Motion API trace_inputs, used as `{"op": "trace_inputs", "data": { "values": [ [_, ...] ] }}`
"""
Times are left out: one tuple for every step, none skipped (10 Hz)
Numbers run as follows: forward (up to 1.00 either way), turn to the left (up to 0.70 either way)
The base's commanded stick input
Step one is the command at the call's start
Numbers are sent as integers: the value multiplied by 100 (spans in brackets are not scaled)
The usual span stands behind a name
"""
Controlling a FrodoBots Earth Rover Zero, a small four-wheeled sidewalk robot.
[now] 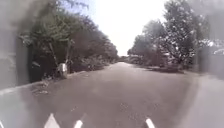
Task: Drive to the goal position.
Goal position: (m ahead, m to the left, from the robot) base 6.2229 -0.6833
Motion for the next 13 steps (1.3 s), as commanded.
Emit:
{"op": "trace_inputs", "data": {
  "values": [
    [85, 0],
    [85, 0],
    [85, 0],
    [85, 0],
    [85, 0],
    [85, 0],
    [85, 0],
    [85, 0],
    [85, 0],
    [85, 0],
    [85, 0],
    [85, 0],
    [85, 0]
  ]
}}
